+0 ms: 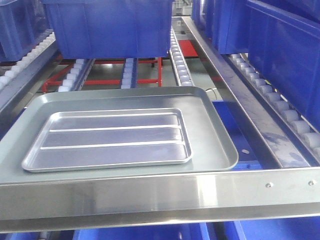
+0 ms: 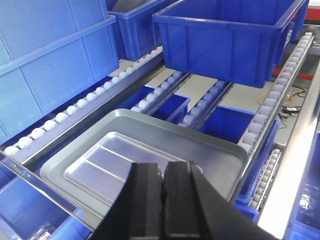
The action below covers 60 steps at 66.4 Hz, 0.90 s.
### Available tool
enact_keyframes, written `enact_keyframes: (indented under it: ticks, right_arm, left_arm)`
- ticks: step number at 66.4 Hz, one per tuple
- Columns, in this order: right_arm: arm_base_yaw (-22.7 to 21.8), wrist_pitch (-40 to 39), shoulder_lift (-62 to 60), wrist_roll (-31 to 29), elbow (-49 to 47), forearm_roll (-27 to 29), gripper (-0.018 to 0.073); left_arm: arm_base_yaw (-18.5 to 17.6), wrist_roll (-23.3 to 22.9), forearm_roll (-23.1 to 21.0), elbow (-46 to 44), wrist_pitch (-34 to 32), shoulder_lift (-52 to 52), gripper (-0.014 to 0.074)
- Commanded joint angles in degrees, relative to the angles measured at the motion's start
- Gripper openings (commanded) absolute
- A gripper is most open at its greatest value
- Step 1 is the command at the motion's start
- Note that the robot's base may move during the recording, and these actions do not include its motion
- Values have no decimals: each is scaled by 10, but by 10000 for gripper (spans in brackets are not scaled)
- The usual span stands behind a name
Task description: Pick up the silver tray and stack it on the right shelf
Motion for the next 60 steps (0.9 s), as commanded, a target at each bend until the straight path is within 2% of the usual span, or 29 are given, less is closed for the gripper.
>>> enact_keyframes:
  ticks: [1,4,7,15,20,27,33,46,51,60]
  right_arm:
    - [-13,-22,-12,-6,-15,-10,52]
    - [-27,-17,-21,-20,-11,-9,52]
    - [-53,-17,-37,-59,-3,12,52]
    - [-167,-37,-90,-221,39,205,52]
    - [-237,-85,-121,-295,85,283,52]
    - [-307,-168,-161,-300,154,290,52]
    - [-335,-181,-212,-299,200,290,52]
    - [-336,-175,-296,-285,277,290,52]
    - [-336,-139,-296,-285,274,290,52]
    - [-336,-138,-296,-285,274,290,52]
  left_arm:
    - [-4,-1,3,-16,-48,2,-90]
    - [-4,-1,3,-16,-48,2,-90]
    - [-4,-1,3,-16,-48,2,-90]
    - [-4,-1,3,-16,-48,2,-90]
    - [-4,-1,2,-16,-48,2,-90]
    - [-4,-1,2,-16,-48,2,-90]
    - [-4,-1,2,-16,-48,2,-90]
    - [-4,-1,2,-16,-48,3,-90]
    - [-4,-1,2,-16,-48,3,-90]
    - [-4,-1,2,-16,-47,3,-90]
